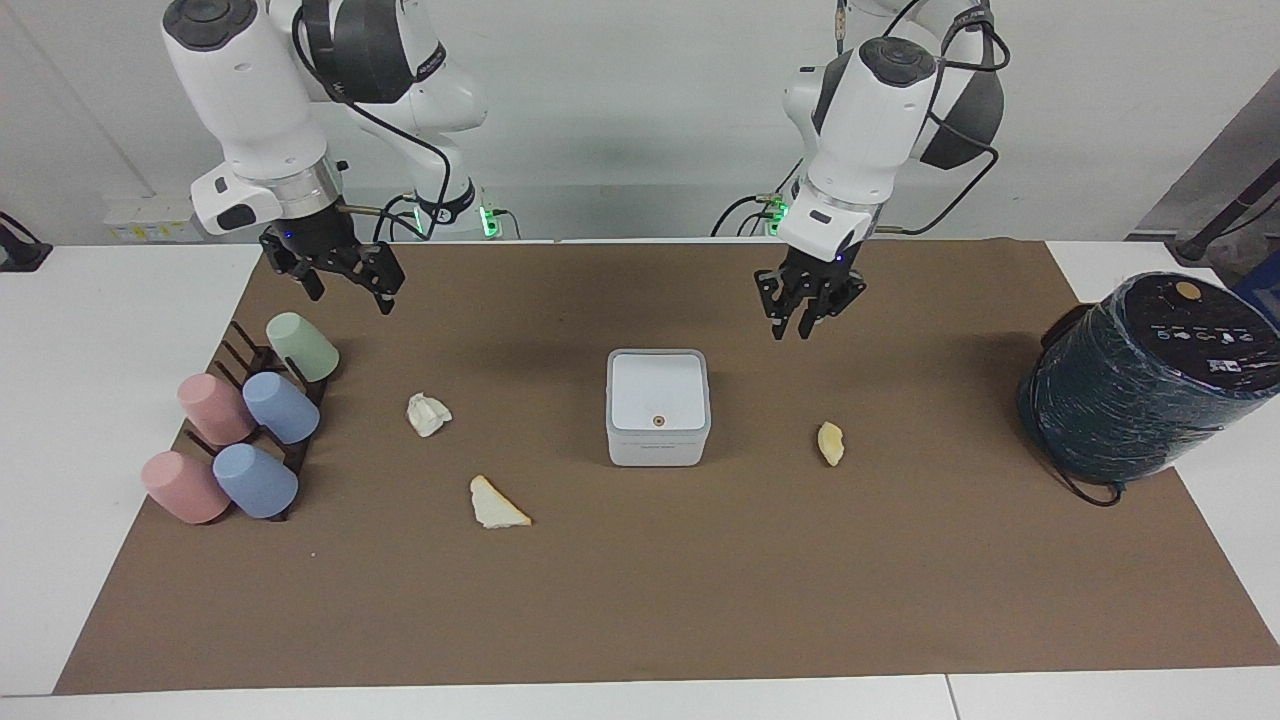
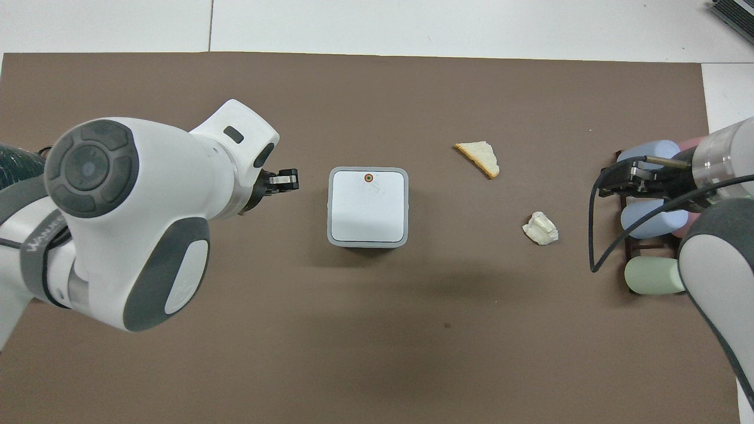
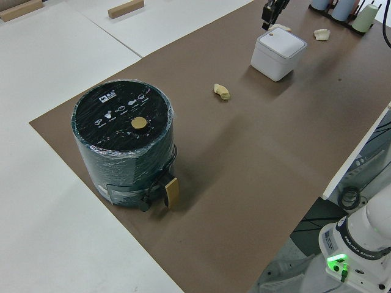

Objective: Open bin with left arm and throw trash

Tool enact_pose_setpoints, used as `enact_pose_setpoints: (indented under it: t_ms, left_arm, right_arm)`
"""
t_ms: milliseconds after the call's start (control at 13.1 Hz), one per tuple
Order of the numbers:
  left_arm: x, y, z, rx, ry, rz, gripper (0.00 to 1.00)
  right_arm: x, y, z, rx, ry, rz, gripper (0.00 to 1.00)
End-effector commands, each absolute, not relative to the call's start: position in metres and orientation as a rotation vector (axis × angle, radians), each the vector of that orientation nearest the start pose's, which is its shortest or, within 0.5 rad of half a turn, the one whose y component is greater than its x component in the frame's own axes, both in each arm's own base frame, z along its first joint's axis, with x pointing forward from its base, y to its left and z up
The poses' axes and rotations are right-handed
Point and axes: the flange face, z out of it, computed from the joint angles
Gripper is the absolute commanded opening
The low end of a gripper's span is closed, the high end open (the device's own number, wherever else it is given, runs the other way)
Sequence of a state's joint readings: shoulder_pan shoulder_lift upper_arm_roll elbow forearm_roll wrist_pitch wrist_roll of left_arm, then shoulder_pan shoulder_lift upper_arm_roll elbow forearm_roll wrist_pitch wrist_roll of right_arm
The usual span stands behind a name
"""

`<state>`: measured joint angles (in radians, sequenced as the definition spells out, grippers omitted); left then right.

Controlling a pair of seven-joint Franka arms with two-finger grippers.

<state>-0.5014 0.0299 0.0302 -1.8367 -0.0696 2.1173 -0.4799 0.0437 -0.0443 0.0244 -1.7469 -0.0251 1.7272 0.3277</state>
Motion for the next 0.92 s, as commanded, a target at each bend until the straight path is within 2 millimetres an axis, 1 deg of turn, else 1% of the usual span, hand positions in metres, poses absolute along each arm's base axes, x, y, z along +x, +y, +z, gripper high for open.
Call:
enact_pose_setpoints:
  t_ms: [0, 77, 153, 230, 383, 459, 536, 612, 842]
  left_arm:
    - [0.526, -0.297, 0.510, -3.331, -0.137, -0.383, 0.06]
    - [0.528, -0.305, 0.502, -3.341, -0.147, -0.390, 0.06]
    - [0.530, -0.310, 0.498, -3.356, -0.155, -0.417, 0.06]
    - [0.534, -0.317, 0.488, -3.375, -0.166, -0.429, 0.06]
    - [0.537, -0.323, 0.484, -3.409, -0.196, -0.474, 0.06]
    - [0.539, -0.324, 0.482, -3.425, -0.222, -0.500, 0.06]
    - [0.542, -0.327, 0.478, -3.440, -0.245, -0.514, 0.06]
    - [0.540, -0.332, 0.478, -3.459, -0.257, -0.524, 0.06]
    - [0.545, -0.336, 0.469, -3.469, -0.277, -0.561, 0.04]
  right_arm:
    - [0.544, 0.038, 0.578, -3.136, 0.371, -0.032, 1.00]
    - [0.542, 0.040, 0.578, -3.139, 0.366, -0.018, 1.00]
    - [0.542, 0.037, 0.579, -3.140, 0.364, -0.008, 1.00]
    - [0.542, 0.037, 0.579, -3.142, 0.343, -0.010, 1.00]
    - [0.542, 0.038, 0.579, -3.161, 0.094, -0.008, 1.00]
    - [0.543, 0.037, 0.579, -3.170, 0.012, -0.013, 1.00]
    - [0.543, 0.037, 0.579, -3.174, -0.007, -0.021, 1.00]
    - [0.543, 0.037, 0.580, -3.175, -0.007, -0.018, 1.00]
    - [0.543, 0.033, 0.579, -3.175, 0.003, -0.016, 1.00]
